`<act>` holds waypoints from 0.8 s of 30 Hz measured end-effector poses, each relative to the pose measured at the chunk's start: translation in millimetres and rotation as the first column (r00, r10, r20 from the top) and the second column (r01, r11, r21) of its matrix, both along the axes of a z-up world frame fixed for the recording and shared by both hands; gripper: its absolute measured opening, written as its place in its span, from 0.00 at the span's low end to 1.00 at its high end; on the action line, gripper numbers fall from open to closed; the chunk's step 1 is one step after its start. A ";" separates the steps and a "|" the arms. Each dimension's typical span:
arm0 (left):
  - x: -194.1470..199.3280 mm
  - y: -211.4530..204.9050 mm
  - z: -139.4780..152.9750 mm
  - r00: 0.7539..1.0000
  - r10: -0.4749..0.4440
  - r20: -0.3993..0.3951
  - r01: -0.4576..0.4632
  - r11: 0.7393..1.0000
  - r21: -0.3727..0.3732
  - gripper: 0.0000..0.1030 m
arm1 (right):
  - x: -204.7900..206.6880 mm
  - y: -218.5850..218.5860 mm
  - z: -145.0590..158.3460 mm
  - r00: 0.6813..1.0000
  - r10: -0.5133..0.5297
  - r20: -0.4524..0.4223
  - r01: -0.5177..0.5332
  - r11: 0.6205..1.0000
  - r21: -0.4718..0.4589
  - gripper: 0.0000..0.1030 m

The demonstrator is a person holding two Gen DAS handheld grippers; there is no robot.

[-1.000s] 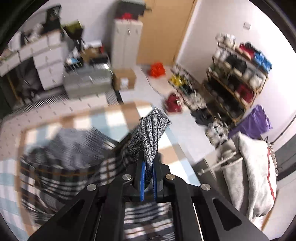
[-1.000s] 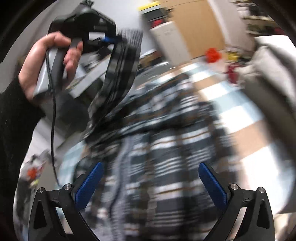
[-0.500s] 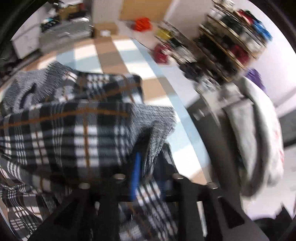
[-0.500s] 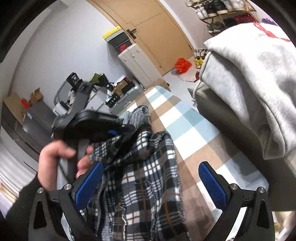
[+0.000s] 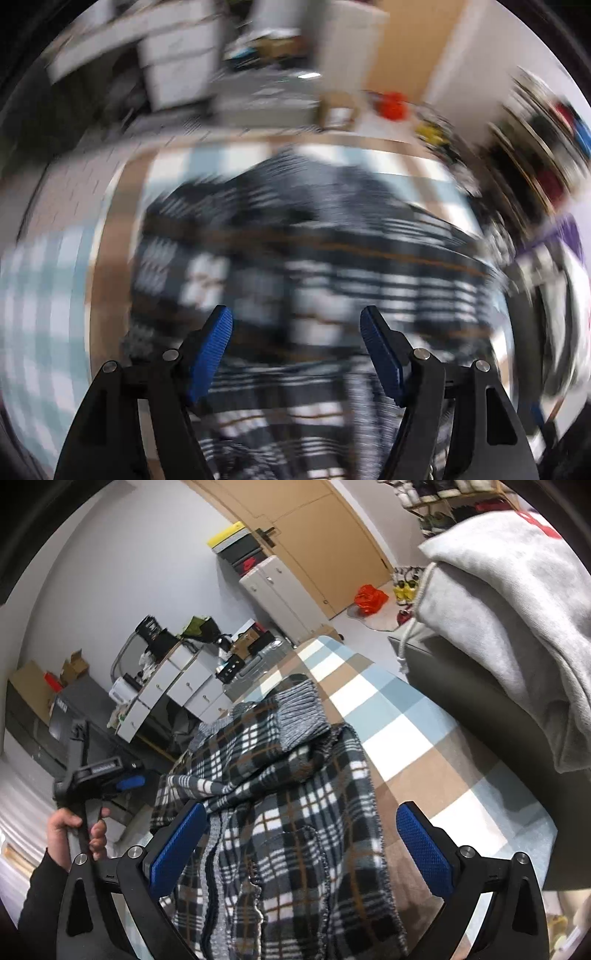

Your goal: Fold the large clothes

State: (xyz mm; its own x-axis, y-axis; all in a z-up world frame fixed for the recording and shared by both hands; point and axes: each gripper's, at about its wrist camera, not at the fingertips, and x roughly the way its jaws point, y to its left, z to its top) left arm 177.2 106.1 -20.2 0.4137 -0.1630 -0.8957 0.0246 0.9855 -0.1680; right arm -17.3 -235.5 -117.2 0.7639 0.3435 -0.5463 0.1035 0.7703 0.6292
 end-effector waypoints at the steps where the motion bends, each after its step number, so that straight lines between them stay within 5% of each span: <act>1: 2.1 16.0 -9.5 0.999 0.037 -0.020 -0.038 0.999 -0.026 0.66 | 0.5 3.1 0.6 1.000 0.011 0.007 -0.011 1.000 -0.006 1.00; 8: 5.4 54.5 -71.6 0.985 0.118 -0.129 -0.127 0.990 -0.059 0.66 | 0.1 29.2 12.7 0.988 0.111 0.111 -0.102 0.991 -0.089 1.00; 12: -9.0 65.6 -70.9 0.991 0.096 -0.094 -0.106 0.989 -0.107 0.66 | 0.7 47.2 17.5 0.977 0.157 0.146 -0.135 0.979 -0.151 1.00; 17: -24.7 73.5 -69.9 0.992 0.054 -0.113 -0.054 0.999 -0.001 0.66 | 4.8 70.1 17.5 0.967 0.213 0.143 -0.183 0.963 -0.198 1.00; 20: -30.1 96.1 -84.4 0.969 0.153 -0.192 -0.140 0.987 0.081 0.66 | 4.4 78.3 17.5 0.960 0.234 0.153 -0.197 0.954 -0.225 1.00; 24: -48.7 128.3 -67.4 0.960 0.224 -0.169 -0.254 0.951 -0.179 0.66 | 3.8 82.9 30.0 0.951 0.245 0.190 -0.193 0.948 -0.254 1.00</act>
